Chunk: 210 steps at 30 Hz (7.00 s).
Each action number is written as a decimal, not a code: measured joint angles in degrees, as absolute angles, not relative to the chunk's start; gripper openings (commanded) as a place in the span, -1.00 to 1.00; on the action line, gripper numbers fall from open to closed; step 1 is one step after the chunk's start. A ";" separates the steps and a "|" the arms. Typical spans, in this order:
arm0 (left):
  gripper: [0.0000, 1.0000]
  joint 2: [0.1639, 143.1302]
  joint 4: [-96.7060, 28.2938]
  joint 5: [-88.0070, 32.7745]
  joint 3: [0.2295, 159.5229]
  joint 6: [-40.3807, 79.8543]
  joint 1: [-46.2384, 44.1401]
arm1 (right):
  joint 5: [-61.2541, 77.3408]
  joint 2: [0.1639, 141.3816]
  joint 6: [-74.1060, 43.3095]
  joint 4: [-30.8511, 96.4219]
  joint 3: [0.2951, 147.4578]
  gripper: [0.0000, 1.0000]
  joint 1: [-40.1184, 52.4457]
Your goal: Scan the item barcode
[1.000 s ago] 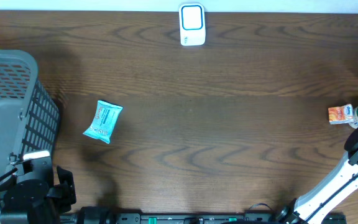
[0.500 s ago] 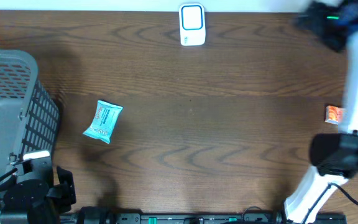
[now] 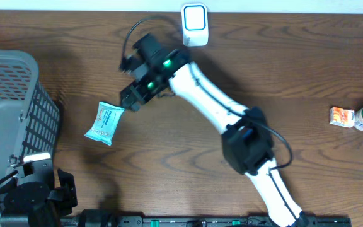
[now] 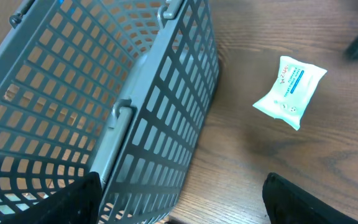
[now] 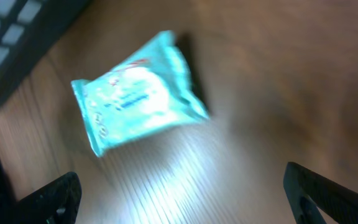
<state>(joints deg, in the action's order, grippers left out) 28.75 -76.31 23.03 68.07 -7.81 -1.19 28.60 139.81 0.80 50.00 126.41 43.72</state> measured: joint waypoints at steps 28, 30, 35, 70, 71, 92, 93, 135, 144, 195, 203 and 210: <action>0.67 28.75 -76.29 23.05 68.07 -7.81 -1.19 | 27.62 149.58 3.11 42.65 128.22 -0.98 48.01; 0.67 28.75 -76.29 23.05 68.05 -7.81 -1.19 | 26.48 149.56 2.09 46.39 129.36 -0.98 47.75; 0.67 28.75 -76.29 23.03 68.05 -7.79 -1.19 | 16.16 147.74 0.19 63.29 130.08 -0.97 43.46; 0.67 28.75 -76.29 23.05 68.05 -7.81 -1.19 | 4.43 145.97 -21.54 24.73 129.71 -0.98 54.85; 0.67 28.75 -76.29 23.05 68.05 -7.79 -1.19 | 4.29 147.20 -22.20 24.40 129.71 -0.98 54.94; 0.67 28.75 -76.31 23.05 68.05 -7.81 -1.19 | -5.43 135.61 -9.02 81.95 130.13 -0.97 47.20; 0.67 28.75 -76.29 23.07 68.07 -7.81 -1.19 | -5.43 134.13 -8.54 83.05 130.13 -0.97 45.74; 0.67 28.75 -76.31 23.05 68.05 -7.81 -1.19 | 0.12 147.28 -23.24 77.84 130.87 -0.98 55.00; 0.67 28.75 -76.31 23.07 68.07 -7.81 -1.19 | -8.58 148.73 -24.14 93.41 135.57 -0.58 42.70; 0.67 28.75 -76.31 23.05 68.05 -7.81 -1.19 | 29.30 144.88 24.05 90.87 123.87 -0.97 15.55; 0.67 28.75 -76.31 23.05 68.05 -7.81 -1.19 | -15.55 136.09 -3.60 90.78 128.53 -0.97 17.65; 0.67 28.75 -76.31 23.05 68.05 -7.81 -1.19 | -40.93 135.28 -20.73 95.46 128.62 -0.97 25.45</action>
